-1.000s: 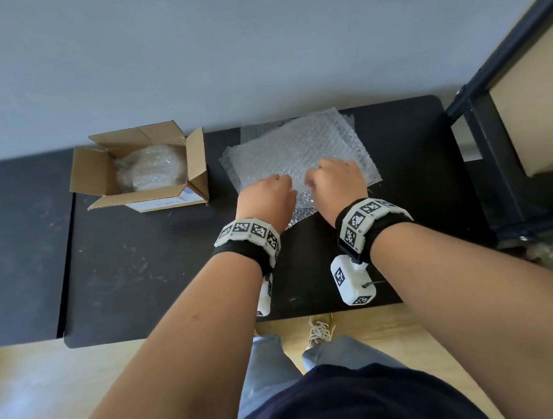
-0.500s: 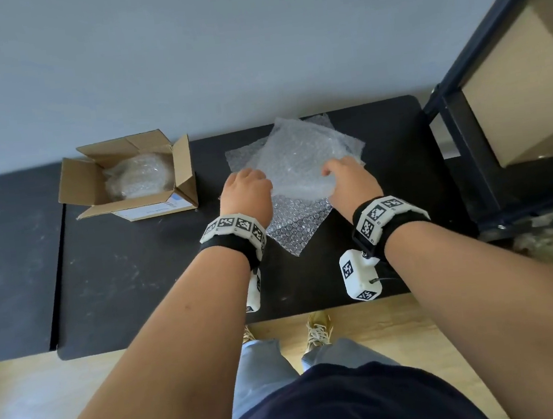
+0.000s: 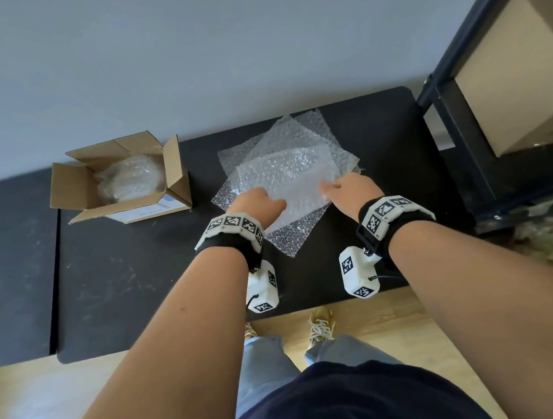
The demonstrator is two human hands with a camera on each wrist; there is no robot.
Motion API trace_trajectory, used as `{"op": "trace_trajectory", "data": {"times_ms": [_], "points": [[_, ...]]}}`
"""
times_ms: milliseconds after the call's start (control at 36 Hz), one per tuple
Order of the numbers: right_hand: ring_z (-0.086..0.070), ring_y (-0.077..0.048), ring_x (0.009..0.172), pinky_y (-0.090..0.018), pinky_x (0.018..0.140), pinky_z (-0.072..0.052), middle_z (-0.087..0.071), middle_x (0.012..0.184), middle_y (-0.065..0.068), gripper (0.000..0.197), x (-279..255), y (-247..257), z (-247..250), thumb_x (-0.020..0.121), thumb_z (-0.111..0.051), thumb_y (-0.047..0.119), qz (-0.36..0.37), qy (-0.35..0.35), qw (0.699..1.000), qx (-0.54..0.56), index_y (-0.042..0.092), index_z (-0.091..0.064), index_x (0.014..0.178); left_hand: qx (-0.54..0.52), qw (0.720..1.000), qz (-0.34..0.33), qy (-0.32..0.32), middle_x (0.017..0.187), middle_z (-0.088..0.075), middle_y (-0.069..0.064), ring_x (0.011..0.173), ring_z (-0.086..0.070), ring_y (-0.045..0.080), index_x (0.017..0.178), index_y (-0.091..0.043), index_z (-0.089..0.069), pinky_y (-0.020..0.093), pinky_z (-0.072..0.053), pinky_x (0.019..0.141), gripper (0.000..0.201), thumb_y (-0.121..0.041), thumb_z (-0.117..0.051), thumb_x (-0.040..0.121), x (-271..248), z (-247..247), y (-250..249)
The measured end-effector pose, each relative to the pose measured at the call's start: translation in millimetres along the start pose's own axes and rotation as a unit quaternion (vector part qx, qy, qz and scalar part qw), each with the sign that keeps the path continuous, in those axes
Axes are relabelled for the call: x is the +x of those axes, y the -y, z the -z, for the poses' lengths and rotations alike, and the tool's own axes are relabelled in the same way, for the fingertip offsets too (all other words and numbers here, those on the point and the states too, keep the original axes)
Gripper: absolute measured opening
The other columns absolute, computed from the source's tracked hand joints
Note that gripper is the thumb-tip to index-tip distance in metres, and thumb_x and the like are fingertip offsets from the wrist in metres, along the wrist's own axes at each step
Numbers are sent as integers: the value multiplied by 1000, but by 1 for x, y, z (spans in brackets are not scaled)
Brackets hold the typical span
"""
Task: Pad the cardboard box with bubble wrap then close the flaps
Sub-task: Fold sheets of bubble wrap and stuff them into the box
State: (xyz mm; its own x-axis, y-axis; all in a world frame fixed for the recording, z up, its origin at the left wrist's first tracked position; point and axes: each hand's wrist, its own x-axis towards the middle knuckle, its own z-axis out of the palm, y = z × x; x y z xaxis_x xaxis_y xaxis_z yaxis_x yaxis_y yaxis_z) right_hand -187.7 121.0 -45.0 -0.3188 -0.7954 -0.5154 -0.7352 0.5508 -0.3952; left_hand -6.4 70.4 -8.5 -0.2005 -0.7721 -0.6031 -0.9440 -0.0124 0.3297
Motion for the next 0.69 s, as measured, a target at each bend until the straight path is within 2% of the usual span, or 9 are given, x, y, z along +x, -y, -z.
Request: {"op": "trace_trajectory", "data": {"times_ms": [28, 83, 167, 306, 389, 528, 611, 667, 694], "points": [[-54, -28, 66, -32, 60, -36, -48, 60, -5, 52, 3, 1, -1, 95, -38, 48, -7, -3, 1000, 0, 13, -47, 59, -19, 1000, 5, -8, 105, -60, 7, 95, -58, 26, 111, -8, -55, 31, -45, 78, 42, -44, -54, 89, 1, 0, 2], [-53, -29, 66, -32, 61, -36, -46, 59, -6, 52, 10, 4, -1, 95, -38, 46, -22, -14, 1000, 3, 11, -45, 57, -64, 997, 23, -28, 105, -62, 5, 93, -58, 24, 114, -11, -54, 32, -45, 79, 53, -54, -58, 85, 6, -1, 8], [-53, -28, 66, -33, 60, -37, -52, 65, -9, 49, 16, 9, 2, 96, -38, 40, -40, -20, 999, 8, 8, -48, 60, -131, 989, 57, -48, 107, -64, 4, 97, -60, 23, 119, -12, -54, 35, -47, 84, 67, -64, -61, 77, 10, 1, 15], [-57, -29, 74, -32, 65, -40, -63, 86, -14, 39, 27, 17, 5, 97, -41, 35, -59, -33, 998, -15, 4, -58, 80, -179, 978, 76, -71, 126, -58, 4, 113, -57, 23, 130, -12, -50, 32, -42, 88, 78, -62, -69, 73, 12, 0, 26], [-58, -30, 78, -36, 70, -44, -69, 98, -15, 32, 34, 18, 4, 96, -44, 33, -68, -54, 996, -23, 6, -56, 83, -208, 971, 84, -76, 129, -57, 4, 114, -57, 22, 133, -14, -46, 34, -44, 90, 84, -62, -72, 70, 13, -1, 28], [-67, -32, 91, -39, 82, -51, -69, 102, -12, 25, 39, 21, 2, 93, -50, 27, -81, -79, 993, -37, 6, -64, 99, -238, 964, 90, -69, 136, -52, 4, 120, -53, 24, 138, -13, -42, 38, -44, 97, 95, -68, -71, 66, 18, -2, 27], [-65, -30, 102, -40, 94, -48, -67, 114, -11, 30, 42, 23, 0, 92, -53, 27, -95, -92, 989, -63, 8, -64, 113, -267, 956, 97, -74, 126, -61, 15, 112, -61, 30, 132, -2, -49, 42, -47, 92, 111, -85, -58, 59, 22, 2, 25], [-62, -29, 108, -42, 100, -42, -66, 117, -10, 31, 45, 24, -2, 92, -55, 30, -99, -92, 988, -80, 9, -64, 114, -263, 958, 99, -61, 108, -67, 19, 101, -66, 30, 125, 3, -54, 40, -49, 82, 114, -88, -55, 57, 24, 5, 24], [-62, -28, 108, -42, 101, -40, -67, 116, -9, 28, 46, 23, -2, 93, -56, 30, -99, -90, 987, -87, 10, -64, 110, -253, 961, 100, -54, 107, -68, 19, 100, -66, 30, 125, 4, -54, 39, -50, 81, 114, -87, -57, 56, 26, 5, 24]]}}
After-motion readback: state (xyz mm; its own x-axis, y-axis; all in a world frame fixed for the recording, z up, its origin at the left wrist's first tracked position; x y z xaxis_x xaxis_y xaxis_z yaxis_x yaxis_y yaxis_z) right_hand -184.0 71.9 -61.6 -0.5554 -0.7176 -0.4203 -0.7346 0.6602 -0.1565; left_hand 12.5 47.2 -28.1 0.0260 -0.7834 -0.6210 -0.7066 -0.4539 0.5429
